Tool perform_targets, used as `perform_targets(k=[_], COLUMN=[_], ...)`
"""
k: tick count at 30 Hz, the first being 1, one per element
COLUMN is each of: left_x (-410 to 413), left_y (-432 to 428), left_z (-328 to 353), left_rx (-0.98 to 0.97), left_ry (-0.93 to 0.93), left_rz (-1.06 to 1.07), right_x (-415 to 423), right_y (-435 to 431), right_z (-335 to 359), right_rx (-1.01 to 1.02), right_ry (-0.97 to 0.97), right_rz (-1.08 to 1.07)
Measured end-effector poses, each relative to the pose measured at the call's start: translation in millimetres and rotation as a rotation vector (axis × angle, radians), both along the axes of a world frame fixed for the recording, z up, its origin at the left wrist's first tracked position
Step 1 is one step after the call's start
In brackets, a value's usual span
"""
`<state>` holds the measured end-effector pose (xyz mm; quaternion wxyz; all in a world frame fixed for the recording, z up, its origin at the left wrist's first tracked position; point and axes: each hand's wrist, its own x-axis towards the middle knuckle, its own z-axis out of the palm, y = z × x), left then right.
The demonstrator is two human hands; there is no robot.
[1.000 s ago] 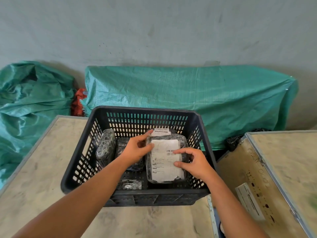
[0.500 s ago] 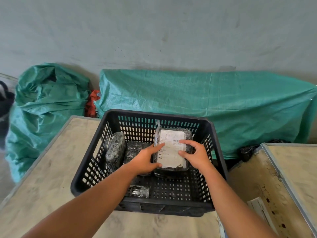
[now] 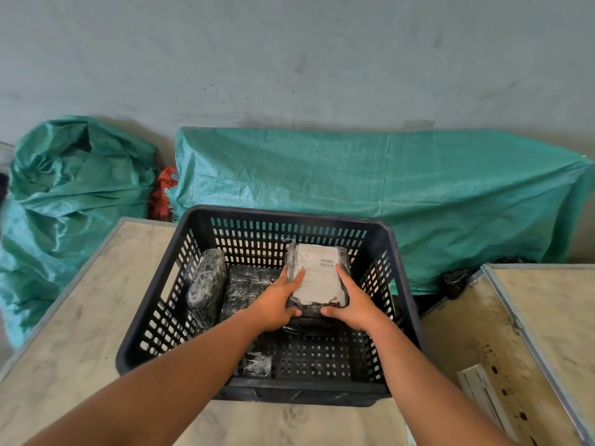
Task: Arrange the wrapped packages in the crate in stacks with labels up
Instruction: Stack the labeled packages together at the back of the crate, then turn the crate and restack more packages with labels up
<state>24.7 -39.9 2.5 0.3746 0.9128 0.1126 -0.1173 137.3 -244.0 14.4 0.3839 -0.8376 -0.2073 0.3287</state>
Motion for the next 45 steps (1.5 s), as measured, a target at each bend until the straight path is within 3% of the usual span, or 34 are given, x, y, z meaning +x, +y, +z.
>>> perform_targets(k=[10,18,22,26,31,34,38,42,45], left_x=[-6,-15,-27,-57,-117,-145,-164,-177,-176], left_y=[8,14,23,40,83,108,133,142,142], left_z=[-7,5,34,70,100,110,103,82,74], left_rx=[0.059,-0.218,-0.193,-0.199,-0.153,0.016,0.222,0.140,-0.053], left_ry=[-0.042,-0.035,-0.003,-0.111,-0.418,-0.598,-0.492,-0.332,-0.309], left_rz=[-0.013,0.043,0.090,0.214,0.274,0.342,0.424,0.494,0.613], right_x=[-3,-9,-14,-22,-34,-46,-64,-70,-78], right_y=[0,-2,-2,3,36,78,137,171,193], right_z=[-5,-1,11,23,41,44,24,-8,-26], right_rx=[0.023,0.024,-0.007,-0.053,0.286,0.360,0.272,0.022,-0.055], right_ry=[-0.013,-0.076,-0.150,-0.360,-0.599,-0.561,-0.417,-0.403,-0.380], right_rz=[-0.006,-0.050,-0.080,-0.116,0.001,0.142,0.316,0.460,0.486])
